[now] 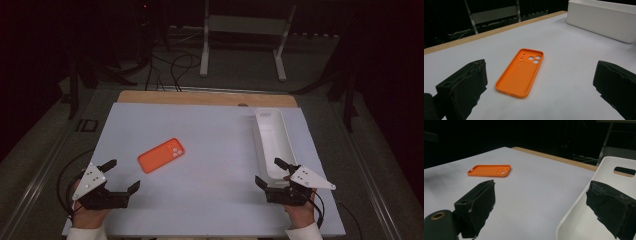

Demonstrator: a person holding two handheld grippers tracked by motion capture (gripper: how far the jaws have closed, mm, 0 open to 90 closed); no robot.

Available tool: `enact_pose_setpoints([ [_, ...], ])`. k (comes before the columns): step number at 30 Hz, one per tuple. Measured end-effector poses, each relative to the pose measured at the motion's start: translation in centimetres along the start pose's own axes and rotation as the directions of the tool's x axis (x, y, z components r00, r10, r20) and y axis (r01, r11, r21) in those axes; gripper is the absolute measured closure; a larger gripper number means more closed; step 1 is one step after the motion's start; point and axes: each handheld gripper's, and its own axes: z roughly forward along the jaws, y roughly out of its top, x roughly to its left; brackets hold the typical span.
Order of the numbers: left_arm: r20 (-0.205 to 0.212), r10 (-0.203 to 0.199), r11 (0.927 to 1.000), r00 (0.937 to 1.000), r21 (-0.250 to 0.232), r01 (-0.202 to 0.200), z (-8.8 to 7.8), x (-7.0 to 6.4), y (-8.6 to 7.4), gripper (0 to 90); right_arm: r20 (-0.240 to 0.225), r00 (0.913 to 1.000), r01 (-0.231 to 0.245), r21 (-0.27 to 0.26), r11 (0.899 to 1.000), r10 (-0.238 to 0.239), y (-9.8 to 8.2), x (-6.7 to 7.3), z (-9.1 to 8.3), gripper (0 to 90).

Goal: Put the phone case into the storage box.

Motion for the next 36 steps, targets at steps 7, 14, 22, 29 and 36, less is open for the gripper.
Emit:
enact_pose_setpoints([
  [7, -0.004, -0.005, 1.0000, 1.0000, -0.006, 0.005, -0.1, 0.1, 0.0, 0.0, 0.001, 1.0000, 0.002, 0.001, 1.000, -0.002, -0.1, 0.1, 0.1, 8.3],
  [14, -0.013, 0.001, 1.0000, 0.9999, -0.003, -0.001, -0.2, 0.0, 0.2, 0.0, 0.006, 1.0000, -0.002, -0.003, 1.000, 0.002, -0.1, 0.1, -0.1, 8.4],
  [22, -0.018, -0.007, 1.0000, 0.9998, -0.003, 0.007, -0.2, 0.1, 0.2, 0.0, 0.005, 1.0000, -0.004, 0.003, 1.000, 0.004, -0.2, 0.1, 0.0, 8.4],
  [29, -0.014, -0.003, 1.0000, 0.9999, -0.001, 0.003, -0.2, 0.1, 0.7, 0.0, 0.007, 1.0000, -0.002, -0.002, 1.000, 0.002, -0.1, 0.2, -0.1, 8.4],
  [36, -0.004, 0.011, 0.9998, 0.9999, 0.016, -0.011, 0.3, 0.4, 1.6, 0.0, 0.008, 1.0000, 0.004, 0.000, 1.000, -0.004, 0.0, 0.3, 0.0, 8.3],
])
